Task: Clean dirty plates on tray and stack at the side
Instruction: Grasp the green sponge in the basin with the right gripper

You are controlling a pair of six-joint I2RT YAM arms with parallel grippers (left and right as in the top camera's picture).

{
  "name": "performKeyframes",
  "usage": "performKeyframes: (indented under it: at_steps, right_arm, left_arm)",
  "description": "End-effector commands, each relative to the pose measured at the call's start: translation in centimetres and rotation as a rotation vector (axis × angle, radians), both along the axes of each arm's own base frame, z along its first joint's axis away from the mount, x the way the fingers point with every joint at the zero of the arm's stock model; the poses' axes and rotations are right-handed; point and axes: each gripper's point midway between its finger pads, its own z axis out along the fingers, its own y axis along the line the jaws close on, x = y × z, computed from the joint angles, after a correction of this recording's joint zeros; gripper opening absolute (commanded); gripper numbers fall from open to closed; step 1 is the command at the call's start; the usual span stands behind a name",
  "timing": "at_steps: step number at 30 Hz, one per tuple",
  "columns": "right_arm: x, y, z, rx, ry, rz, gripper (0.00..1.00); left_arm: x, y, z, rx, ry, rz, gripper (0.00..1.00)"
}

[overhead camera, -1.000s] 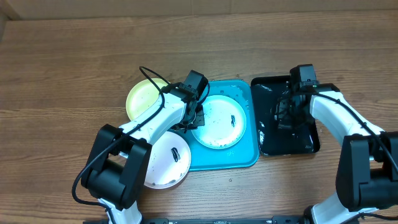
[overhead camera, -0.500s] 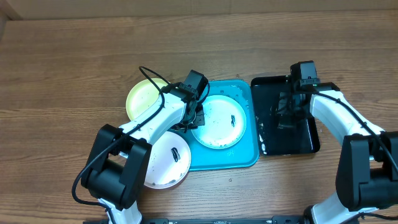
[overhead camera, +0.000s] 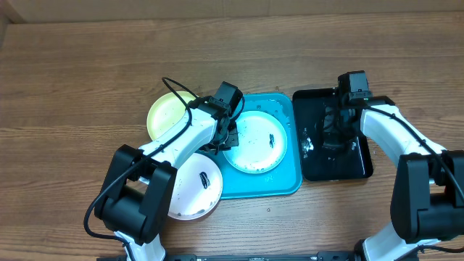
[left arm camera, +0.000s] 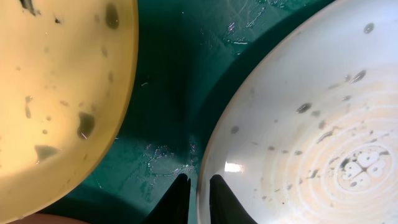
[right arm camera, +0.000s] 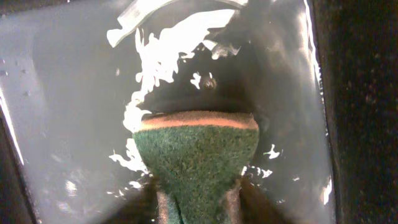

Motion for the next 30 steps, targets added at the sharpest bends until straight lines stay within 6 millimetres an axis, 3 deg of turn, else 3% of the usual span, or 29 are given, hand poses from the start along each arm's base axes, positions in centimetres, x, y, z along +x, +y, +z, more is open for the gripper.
performKeyframes:
  at_steps: [1, 6, 15, 17, 18, 19, 30]
  right_arm:
    - [0.6, 0.2, 0.8, 0.000, -0.002, 0.007, 0.56]
    - [-0.4, 0.1, 0.6, -0.003, 0.037, 0.006, 0.46]
    - [-0.8, 0.1, 0.1, -0.002, 0.045, 0.002, 0.43]
    - [-0.6, 0.1, 0.1, -0.001, 0.039, 0.002, 0.25]
    - [-0.6, 0.1, 0.1, -0.001, 0.036, 0.002, 0.10]
    - [-0.5, 0.1, 0.1, -0.001, 0.035, 0.003, 0.04]
    - [0.2, 0.7, 4.3, 0.016, 0.069, 0.033, 0.04]
  left_arm:
    - [-0.4, 0.2, -0.7, 0.011, 0.018, 0.008, 0.15]
    - [-0.2, 0.5, -0.7, 0.032, 0.008, 0.011, 0.13]
    - [-0.3, 0.6, -1.1, 0.037, 0.013, 0.011, 0.07]
    - [-0.3, 0.6, -1.1, 0.036, 0.010, 0.011, 0.04]
    - [-0.2, 0.6, -1.1, 0.034, 0.007, 0.011, 0.04]
    - [-0.1, 0.5, -1.1, 0.033, 0.004, 0.011, 0.04]
    - [0.9, 1.6, -1.0, 0.044, -0.020, 0.044, 0.04]
